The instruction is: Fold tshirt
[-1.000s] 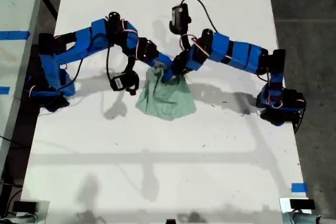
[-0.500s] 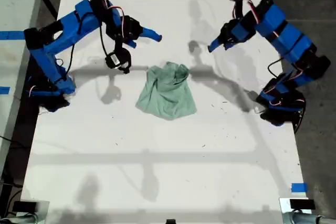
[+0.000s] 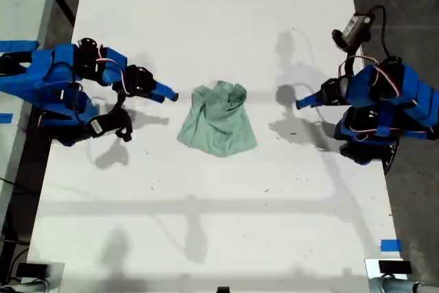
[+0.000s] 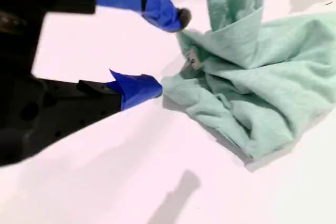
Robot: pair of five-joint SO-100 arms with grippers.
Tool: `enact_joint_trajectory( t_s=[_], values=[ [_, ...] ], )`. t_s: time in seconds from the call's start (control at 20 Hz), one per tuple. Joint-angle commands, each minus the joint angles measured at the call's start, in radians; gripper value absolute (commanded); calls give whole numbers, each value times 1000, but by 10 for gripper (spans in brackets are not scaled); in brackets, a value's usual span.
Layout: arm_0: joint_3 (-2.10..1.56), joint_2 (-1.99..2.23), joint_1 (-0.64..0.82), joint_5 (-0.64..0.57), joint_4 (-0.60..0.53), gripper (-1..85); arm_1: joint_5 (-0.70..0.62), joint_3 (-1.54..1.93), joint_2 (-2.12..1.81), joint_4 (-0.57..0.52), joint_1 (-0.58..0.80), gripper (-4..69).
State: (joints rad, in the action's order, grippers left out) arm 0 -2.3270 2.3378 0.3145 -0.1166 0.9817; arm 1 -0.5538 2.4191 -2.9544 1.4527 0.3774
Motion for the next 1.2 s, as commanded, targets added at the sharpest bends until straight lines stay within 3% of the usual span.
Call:
enact_joint_trajectory(
  t_s=[0.0, 0.1, 0.2, 0.3, 0.4, 0.55, 0.65, 0.7, 0.8, 1.0, 1.15],
  values=[
    [-169, 133, -95, 127, -147, 73, 133, 160, -169, -69, -133, 119],
    [-282, 146, -152, 209, -225, 39, 204, 264, -360, -52, -201, -13],
    [-416, 212, -209, 299, -334, 30, 235, 259, -391, -38, -250, -15],
    [-552, 376, -255, 408, -362, 21, 236, 255, -379, -41, -279, -15],
    [-663, 558, -265, 431, -339, 4, 207, 253, -348, -72, -282, -15],
    [-816, 873, -258, 451, -275, 1, 146, 221, -100, -308, -313, -15],
    [-861, 1163, -245, 497, -34, 1, 94, 94, 172, -462, -330, -15],
    [-868, 1261, -213, 440, 21, 1, 60, 14, 310, -534, -339, -15],
    [-865, 1261, -196, 428, 25, 24, -9, -179, 607, -641, -354, -15],
    [-867, 1261, -198, 426, 26, 140, -138, -681, 1167, -683, -374, -15],
    [-867, 1261, -187, 373, 40, 120, -189, -1009, 1477, -600, -391, -15]
  ],
)
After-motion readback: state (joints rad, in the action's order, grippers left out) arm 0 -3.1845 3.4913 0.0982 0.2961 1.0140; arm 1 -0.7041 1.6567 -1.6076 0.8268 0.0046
